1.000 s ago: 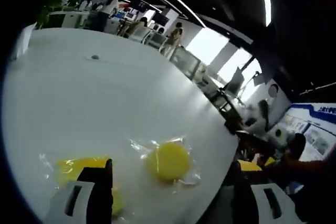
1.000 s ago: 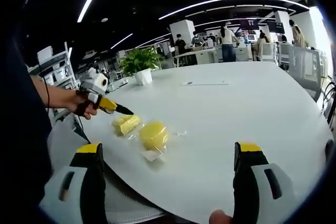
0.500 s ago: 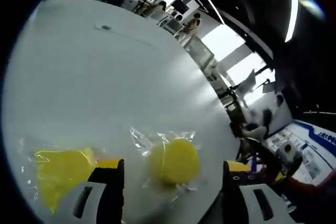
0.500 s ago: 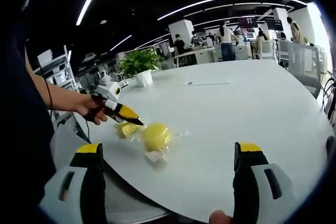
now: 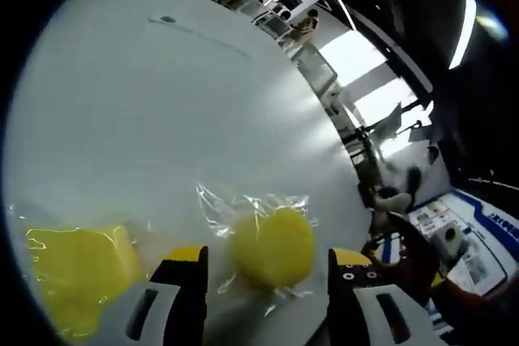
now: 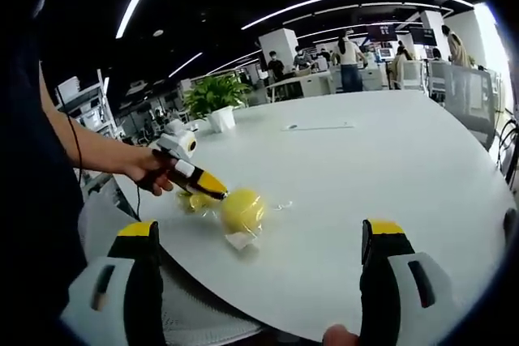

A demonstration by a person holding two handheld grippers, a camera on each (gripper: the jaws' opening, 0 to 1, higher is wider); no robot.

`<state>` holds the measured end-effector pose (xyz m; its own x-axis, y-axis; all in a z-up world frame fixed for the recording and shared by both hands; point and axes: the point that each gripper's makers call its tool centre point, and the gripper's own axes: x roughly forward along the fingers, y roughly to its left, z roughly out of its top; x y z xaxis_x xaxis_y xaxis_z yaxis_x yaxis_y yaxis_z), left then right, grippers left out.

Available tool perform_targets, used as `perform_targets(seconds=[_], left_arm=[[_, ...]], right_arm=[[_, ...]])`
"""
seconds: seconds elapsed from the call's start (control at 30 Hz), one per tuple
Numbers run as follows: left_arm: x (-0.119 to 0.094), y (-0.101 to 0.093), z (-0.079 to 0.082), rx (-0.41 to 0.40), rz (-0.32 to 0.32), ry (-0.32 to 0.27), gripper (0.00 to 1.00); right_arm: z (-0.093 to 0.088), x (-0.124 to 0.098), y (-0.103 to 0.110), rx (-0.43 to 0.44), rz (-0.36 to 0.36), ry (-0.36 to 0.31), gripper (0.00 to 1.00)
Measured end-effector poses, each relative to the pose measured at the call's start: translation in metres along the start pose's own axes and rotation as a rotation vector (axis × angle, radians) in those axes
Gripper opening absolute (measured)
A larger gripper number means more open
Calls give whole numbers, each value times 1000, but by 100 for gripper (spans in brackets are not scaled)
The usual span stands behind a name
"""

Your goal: Compare the silicone blocks by pressing each to a similar depth, holding the contact briefly, and releasing to observe deformation and rebound differences across the visible hardness samples.

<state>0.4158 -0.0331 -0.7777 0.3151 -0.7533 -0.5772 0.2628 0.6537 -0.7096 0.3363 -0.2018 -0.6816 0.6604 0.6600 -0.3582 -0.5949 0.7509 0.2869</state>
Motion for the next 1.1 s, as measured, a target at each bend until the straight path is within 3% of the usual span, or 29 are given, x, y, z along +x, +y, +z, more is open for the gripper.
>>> perform_targets(seconds=[0.23, 0.37, 0.53, 0.6, 0.63, 0.73, 0.9, 1.1], left_arm=[[3, -1, -2, -6, 16, 2, 53], [3, 6, -5, 59, 81, 22, 45], [6, 7, -4, 42, 108, 18, 44], [1, 20, -6, 136, 200, 34, 37], [4, 12, -5, 154, 154, 16, 35], [7, 6, -6, 221, 154, 27, 25], [11, 5, -9, 164, 135, 64, 10], [11, 4, -9, 156, 135, 66, 2]], right_arm=[[-4, -1, 2, 3, -1, 6, 97], [-4, -1, 3, 15, -5, 9, 97], [-6, -3, 1, 6, -10, 16, 97], [-6, -4, -1, 12, -17, 13, 97], [-6, -5, -2, 13, -21, 12, 97], [-6, -7, -3, 21, -29, 6, 97], [-9, -8, -1, 19, -32, 13, 97], [-7, -8, 0, 12, -28, 13, 97]])
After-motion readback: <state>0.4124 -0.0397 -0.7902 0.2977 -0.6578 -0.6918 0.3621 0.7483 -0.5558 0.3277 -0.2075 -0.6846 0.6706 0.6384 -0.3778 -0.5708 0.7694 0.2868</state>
